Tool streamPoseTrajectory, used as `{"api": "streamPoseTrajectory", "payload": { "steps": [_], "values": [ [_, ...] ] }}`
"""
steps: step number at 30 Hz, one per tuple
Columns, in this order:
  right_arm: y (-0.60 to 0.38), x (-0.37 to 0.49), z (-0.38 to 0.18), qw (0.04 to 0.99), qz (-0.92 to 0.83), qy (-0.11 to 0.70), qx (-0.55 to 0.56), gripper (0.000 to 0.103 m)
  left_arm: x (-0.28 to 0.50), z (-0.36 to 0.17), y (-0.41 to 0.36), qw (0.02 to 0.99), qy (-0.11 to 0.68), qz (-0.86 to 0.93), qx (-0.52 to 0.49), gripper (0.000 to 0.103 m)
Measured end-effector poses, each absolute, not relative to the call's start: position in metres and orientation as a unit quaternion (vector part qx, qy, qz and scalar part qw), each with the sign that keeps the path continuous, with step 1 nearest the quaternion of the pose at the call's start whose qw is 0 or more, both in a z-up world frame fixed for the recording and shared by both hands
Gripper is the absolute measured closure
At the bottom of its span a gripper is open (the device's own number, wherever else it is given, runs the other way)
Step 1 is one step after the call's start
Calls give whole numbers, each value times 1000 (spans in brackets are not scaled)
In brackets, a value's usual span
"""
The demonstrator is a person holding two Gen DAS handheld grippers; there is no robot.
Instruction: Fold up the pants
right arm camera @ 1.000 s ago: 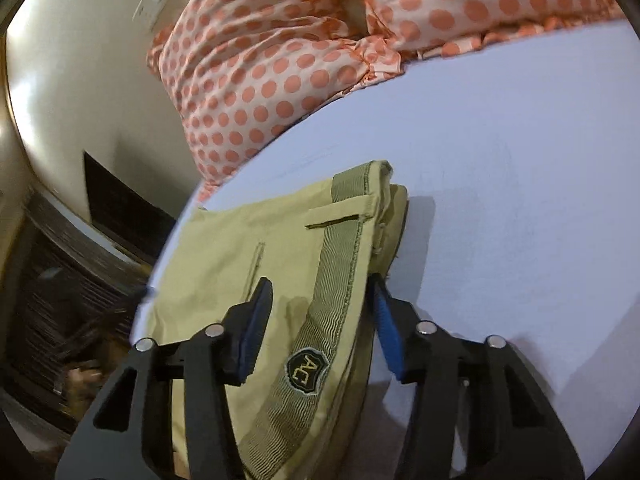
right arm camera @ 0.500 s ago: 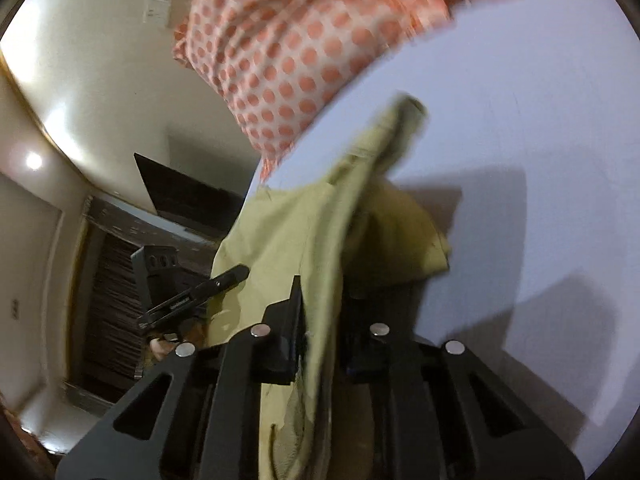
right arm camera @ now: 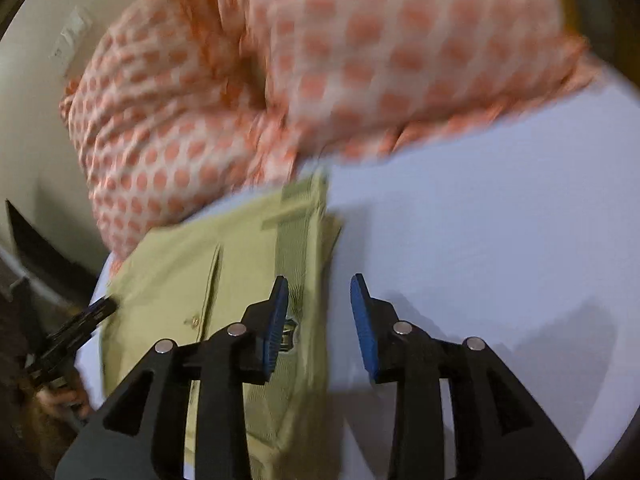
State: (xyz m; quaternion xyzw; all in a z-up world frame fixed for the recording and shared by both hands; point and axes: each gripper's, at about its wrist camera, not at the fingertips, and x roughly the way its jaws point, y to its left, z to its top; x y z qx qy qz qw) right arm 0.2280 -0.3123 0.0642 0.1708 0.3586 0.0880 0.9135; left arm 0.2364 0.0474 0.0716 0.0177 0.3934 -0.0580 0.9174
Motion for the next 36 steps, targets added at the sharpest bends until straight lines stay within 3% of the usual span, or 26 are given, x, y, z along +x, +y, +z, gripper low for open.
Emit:
{"api": "streamPoseTrajectory", "payload": {
  "steps": [3, 4, 5, 9, 13, 14, 15, 16, 19, 26, 36],
  "values": [
    [-297, 207, 78, 908, 168, 342, 173, 39, 207, 87, 49, 915, 384, -121, -24, 60],
    [-286, 205, 78, 906, 185, 346, 162, 33, 202, 87, 46, 912, 385, -139, -32, 51],
    [-276, 204, 77, 903, 195, 353, 148, 31, 195, 85, 39, 905, 392, -163, -42, 41],
    [-240, 214, 51, 882, 193, 417, 109, 19, 199, 58, 12, 876, 441, -189, -49, 36],
    [-238, 201, 38, 889, 139, 432, 66, 18, 194, 42, -1, 875, 452, -175, -12, 31],
    [-240, 195, 40, 893, 118, 432, 52, 18, 188, 43, -2, 875, 452, -171, -3, 17],
    [-242, 185, 42, 898, 82, 431, 37, 14, 180, 44, -2, 873, 457, -168, 1, 12],
    [-241, 178, 42, 900, 53, 432, 30, 2, 169, 45, 0, 874, 458, -162, 6, 9],
    [-241, 139, 41, 907, 30, 420, 25, 1, 127, 46, 6, 887, 444, -123, 31, 2],
    [-199, 92, 18, 908, 65, 413, -9, 1, 61, 24, 15, 890, 450, -57, 56, 2],
    [-180, 84, 5, 911, 23, 409, -43, 1, 52, 19, 29, 899, 433, -63, 28, 2]
  ]
}}
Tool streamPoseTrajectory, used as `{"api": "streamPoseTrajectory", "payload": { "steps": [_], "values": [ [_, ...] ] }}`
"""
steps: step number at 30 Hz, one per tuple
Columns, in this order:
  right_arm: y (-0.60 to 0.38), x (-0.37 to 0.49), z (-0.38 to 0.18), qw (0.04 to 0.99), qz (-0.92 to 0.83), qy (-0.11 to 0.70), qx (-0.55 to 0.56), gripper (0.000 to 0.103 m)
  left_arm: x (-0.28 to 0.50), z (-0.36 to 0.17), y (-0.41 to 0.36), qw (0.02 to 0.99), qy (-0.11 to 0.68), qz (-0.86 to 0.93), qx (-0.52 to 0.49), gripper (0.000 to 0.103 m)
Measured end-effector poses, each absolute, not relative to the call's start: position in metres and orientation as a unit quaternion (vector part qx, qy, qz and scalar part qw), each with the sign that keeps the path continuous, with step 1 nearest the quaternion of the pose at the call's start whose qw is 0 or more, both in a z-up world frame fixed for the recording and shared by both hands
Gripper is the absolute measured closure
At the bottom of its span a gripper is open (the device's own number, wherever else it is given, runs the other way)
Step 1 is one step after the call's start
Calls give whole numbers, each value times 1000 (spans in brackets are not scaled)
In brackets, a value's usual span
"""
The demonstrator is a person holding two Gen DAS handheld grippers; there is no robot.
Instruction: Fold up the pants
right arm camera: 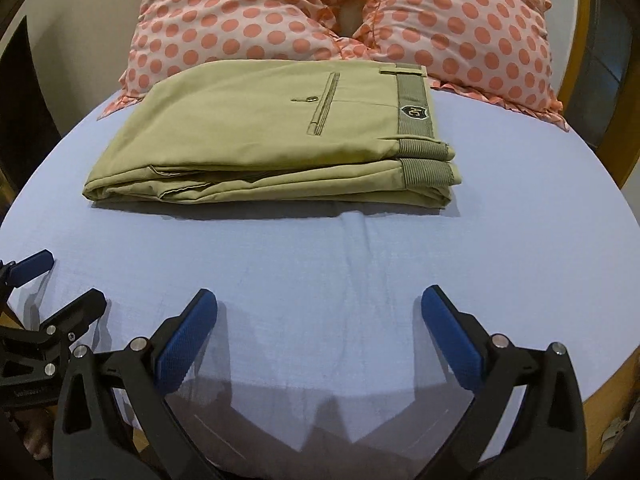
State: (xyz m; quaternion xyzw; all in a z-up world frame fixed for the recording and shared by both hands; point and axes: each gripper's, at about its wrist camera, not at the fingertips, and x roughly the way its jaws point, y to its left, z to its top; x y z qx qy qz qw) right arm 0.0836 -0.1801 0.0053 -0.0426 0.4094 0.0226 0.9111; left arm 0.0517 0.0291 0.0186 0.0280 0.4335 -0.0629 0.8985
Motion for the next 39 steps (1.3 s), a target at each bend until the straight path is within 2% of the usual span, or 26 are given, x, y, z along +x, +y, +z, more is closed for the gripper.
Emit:
{"api": "streamPoseTrajectory", "payload": {
  "steps": [39],
  "values": [
    [-181, 82, 4, 915, 19, 402, -42, 1, 49, 18, 23, 902, 429, -45, 24, 2]
  ]
}}
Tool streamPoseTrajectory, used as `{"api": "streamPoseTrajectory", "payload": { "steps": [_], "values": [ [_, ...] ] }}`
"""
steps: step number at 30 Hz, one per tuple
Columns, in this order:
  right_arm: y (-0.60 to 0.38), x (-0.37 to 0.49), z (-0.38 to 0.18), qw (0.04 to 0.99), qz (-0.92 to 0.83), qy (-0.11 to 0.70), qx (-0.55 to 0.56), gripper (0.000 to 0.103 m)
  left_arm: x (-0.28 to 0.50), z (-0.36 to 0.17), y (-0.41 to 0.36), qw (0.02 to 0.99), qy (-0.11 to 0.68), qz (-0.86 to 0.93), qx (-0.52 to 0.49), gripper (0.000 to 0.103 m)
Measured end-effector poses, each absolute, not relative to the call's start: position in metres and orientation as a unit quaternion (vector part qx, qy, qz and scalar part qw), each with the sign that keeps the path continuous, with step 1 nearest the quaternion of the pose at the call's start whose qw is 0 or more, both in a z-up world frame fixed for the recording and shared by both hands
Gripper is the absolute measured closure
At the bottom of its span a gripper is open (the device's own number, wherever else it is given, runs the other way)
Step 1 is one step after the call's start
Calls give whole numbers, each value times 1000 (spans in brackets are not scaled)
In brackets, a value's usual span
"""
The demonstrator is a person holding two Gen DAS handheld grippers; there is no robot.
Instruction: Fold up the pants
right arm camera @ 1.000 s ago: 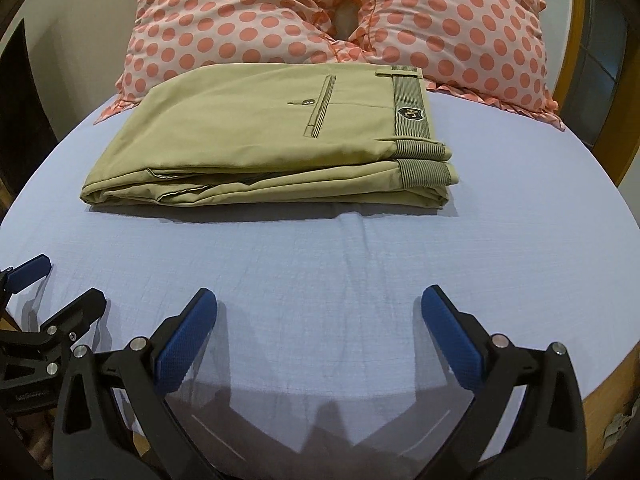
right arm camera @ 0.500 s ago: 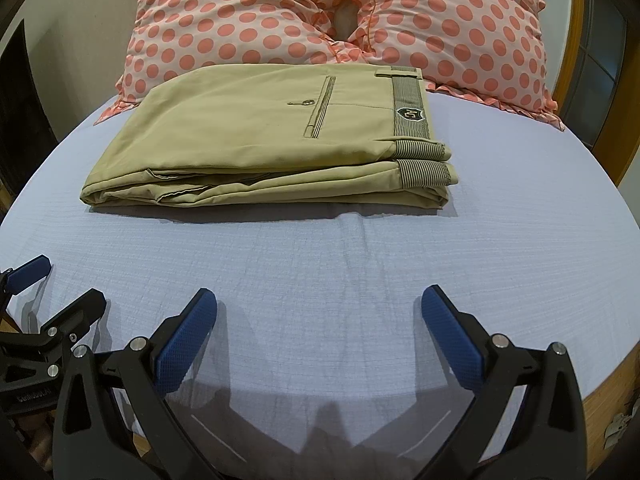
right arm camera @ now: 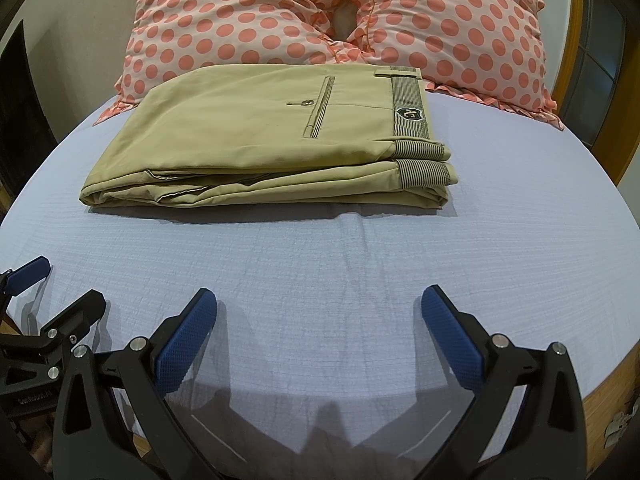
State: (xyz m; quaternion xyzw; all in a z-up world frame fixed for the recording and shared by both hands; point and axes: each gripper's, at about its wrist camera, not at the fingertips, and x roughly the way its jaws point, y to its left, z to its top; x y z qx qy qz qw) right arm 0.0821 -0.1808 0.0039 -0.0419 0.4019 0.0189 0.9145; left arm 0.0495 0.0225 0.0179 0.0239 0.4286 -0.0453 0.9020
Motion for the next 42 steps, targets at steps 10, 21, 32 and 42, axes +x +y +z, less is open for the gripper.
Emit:
{"api": "streamPoseTrajectory", "payload": {
  "steps": [10, 21, 32, 42],
  "values": [
    [-181, 82, 4, 914, 20, 402, -42, 1, 49, 18, 22, 902, 428, -45, 24, 2],
    [-183, 84, 5, 914, 17, 404, -41, 1, 51, 18, 22, 901, 432, -43, 23, 2],
    [-183, 84, 5, 914, 16, 404, -40, 1, 55, 19, 21, 898, 438, -39, 22, 2],
    [-182, 84, 5, 914, 16, 404, -40, 1, 55, 19, 21, 898, 438, -37, 21, 2]
  ]
}}
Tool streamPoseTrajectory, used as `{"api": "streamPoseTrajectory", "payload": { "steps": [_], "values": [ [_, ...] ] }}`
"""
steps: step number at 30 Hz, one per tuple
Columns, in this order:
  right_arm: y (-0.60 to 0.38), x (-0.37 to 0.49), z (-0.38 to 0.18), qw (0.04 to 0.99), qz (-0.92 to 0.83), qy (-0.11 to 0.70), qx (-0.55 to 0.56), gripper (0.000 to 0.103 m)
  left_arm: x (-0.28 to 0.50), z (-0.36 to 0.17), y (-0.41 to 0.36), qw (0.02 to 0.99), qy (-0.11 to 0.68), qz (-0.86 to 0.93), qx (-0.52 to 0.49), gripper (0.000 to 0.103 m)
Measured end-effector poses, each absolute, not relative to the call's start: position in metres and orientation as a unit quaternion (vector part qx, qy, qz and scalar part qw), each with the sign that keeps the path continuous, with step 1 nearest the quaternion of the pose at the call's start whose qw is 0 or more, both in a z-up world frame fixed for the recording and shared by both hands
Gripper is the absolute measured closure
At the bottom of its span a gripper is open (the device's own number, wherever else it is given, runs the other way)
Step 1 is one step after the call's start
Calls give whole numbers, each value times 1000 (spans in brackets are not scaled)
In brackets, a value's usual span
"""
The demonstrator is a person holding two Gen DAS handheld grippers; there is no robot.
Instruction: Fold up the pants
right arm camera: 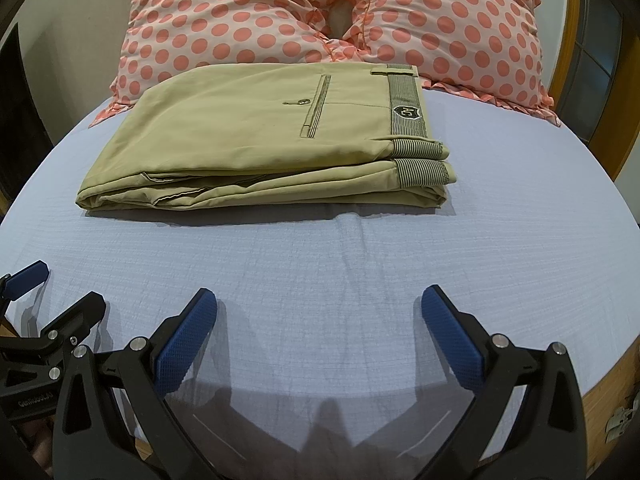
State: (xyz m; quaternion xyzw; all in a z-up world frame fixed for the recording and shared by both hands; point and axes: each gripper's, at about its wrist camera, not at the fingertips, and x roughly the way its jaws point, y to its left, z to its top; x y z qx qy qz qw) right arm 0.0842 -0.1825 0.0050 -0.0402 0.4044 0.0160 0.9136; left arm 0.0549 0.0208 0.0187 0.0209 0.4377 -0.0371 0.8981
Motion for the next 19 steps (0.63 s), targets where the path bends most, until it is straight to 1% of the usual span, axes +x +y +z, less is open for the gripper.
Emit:
{"api": "streamPoseTrajectory", "payload": {
  "steps": [19],
  "values": [
    [-184, 85, 5, 914, 18, 404, -41, 1, 55, 18, 19, 899, 436, -35, 20, 2]
  ]
}}
